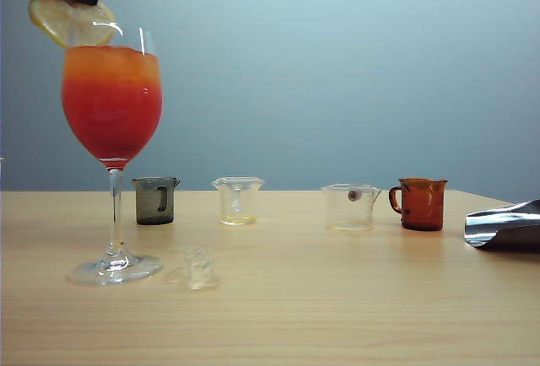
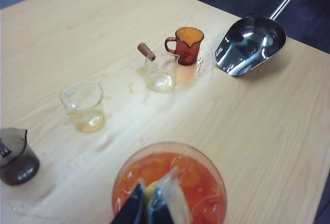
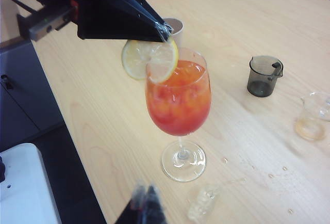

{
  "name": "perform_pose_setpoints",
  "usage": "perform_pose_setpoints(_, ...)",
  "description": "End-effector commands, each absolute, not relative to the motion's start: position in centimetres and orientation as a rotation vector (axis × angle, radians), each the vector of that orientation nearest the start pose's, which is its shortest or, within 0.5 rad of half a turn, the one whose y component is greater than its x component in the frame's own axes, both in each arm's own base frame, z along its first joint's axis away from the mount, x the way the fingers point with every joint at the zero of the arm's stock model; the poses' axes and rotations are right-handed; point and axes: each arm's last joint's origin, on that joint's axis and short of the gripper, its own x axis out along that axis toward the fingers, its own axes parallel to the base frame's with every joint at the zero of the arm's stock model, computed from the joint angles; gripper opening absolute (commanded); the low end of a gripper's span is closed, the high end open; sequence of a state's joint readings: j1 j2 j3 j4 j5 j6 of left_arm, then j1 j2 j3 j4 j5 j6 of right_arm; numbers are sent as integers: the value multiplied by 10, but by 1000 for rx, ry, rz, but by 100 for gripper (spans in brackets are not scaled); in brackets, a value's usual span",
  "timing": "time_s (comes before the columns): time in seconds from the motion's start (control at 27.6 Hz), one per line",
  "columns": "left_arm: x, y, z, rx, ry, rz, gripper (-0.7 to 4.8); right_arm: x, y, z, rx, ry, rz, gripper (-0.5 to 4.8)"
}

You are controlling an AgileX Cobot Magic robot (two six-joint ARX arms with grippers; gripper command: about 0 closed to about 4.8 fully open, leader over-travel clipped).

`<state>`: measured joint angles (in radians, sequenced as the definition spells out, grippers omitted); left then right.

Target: Pick up the lemon slice from the paper cup on the left and carefully insert it into the rim of the goblet.

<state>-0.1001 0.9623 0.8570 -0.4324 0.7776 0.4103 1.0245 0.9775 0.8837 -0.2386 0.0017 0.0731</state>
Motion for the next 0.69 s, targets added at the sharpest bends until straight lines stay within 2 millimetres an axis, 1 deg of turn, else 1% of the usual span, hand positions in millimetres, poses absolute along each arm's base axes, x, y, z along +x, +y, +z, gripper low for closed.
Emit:
perform_pose_setpoints(0.04,189,-40,307,177,370,-954,-6,111,183,329,-103,330,997,-6)
perform_pose_setpoints(0.25,189,-40,307,178,369,-953,-5,112,183,329,-103,330,998,-6)
perform_pose_setpoints(0.33,190,-40,308,178,367,-953,8,112,183,329,-103,330,998,-6)
perform_pose_setpoints(0.36,190,-40,308,178,366,-952,36,112,183,329,-103,330,998,-6)
perform_pose_setpoints(0.47,190,-40,308,179,366,-952,95,112,183,329,-104,330,997,-6)
perform_pose_setpoints(0.54,190,-40,308,179,363,-952,102,112,183,329,-104,330,997,-6)
perform_pose_setpoints(0.65,190,-40,309,182,355,-952,177,112,183,329,-104,330,997,-6)
perform_pose_setpoints(0.69,189,-39,310,183,349,-950,232,112,183,329,-104,331,997,-6)
